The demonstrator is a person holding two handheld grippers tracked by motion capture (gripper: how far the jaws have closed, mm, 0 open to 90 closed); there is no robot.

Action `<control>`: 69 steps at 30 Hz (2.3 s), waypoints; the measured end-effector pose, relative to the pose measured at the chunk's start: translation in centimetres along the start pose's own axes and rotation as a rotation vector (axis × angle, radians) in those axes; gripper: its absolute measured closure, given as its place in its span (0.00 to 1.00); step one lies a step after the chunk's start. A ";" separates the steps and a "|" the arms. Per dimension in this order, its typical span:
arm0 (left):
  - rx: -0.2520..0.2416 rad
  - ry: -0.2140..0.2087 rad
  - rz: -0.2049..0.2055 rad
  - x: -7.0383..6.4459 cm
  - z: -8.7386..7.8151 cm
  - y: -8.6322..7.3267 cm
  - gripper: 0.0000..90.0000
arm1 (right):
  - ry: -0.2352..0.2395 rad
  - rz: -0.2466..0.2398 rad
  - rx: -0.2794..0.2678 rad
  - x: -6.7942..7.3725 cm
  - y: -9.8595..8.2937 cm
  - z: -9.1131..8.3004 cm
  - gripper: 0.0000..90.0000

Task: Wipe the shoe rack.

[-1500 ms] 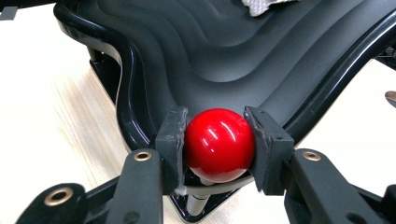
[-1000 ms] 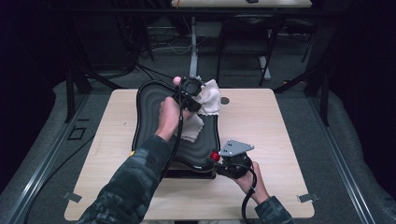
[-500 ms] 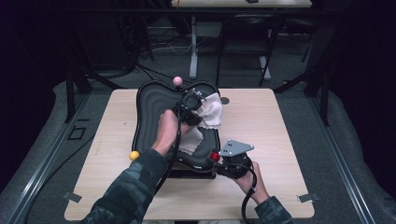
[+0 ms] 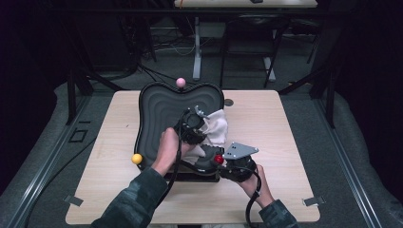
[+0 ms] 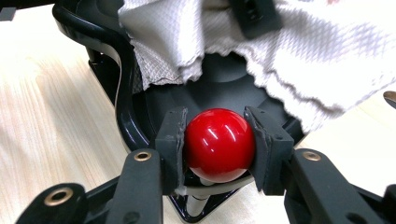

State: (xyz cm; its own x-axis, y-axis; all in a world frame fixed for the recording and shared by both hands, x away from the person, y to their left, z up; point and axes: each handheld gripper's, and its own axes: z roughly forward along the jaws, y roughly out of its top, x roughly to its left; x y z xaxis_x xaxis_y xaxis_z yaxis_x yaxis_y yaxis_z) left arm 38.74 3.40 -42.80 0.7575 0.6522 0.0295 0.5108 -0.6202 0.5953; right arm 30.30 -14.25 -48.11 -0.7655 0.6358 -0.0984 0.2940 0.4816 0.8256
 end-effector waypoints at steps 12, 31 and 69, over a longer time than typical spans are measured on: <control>-0.001 -0.033 0.008 -1.3 -0.2 -2.5 0.93 | -0.003 0.001 0.000 0.0 0.0 0.0 0.67; 0.016 -0.090 0.008 -2.3 -0.2 -4.4 0.93 | -0.004 0.001 -0.001 0.1 0.0 0.0 0.67; -0.061 -0.056 0.012 -1.8 -1.9 -6.6 0.91 | -0.009 0.001 0.004 0.1 0.0 -0.1 0.67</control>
State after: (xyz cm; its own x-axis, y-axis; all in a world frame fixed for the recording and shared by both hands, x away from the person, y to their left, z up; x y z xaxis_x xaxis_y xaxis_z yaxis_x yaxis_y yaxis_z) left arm 33.23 7.09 -45.26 0.7856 0.6187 -0.0067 0.4771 -0.5989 0.6431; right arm 30.20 -14.26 -48.11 -0.7600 0.6418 -0.1029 0.2971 0.4838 0.8232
